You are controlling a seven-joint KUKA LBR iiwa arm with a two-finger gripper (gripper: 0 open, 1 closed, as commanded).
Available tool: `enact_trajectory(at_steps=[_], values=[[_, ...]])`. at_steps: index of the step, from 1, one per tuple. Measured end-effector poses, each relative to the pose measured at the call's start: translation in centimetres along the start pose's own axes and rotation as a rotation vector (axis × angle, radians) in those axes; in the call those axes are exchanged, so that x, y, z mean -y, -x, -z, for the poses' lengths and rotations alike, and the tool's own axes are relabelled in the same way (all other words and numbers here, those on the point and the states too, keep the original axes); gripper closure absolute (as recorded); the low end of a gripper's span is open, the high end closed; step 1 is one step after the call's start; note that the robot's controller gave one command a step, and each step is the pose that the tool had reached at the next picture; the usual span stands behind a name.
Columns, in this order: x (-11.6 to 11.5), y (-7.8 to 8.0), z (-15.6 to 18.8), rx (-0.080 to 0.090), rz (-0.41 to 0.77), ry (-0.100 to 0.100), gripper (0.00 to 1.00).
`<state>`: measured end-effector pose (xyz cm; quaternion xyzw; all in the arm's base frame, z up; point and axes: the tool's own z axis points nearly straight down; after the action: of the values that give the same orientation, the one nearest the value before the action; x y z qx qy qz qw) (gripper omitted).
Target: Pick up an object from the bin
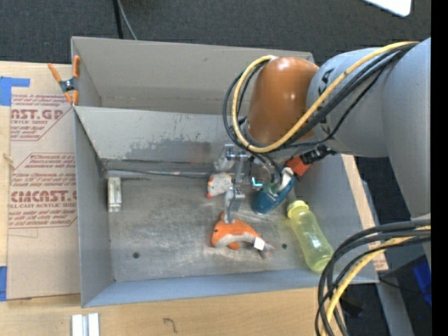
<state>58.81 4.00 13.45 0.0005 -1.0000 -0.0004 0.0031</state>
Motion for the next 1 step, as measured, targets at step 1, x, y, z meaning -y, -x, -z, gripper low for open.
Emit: enact_trajectory(at_steps=[1], values=[[0.01, 0.19, 0.45, 0.007, -0.001, 0.0, 0.0]])
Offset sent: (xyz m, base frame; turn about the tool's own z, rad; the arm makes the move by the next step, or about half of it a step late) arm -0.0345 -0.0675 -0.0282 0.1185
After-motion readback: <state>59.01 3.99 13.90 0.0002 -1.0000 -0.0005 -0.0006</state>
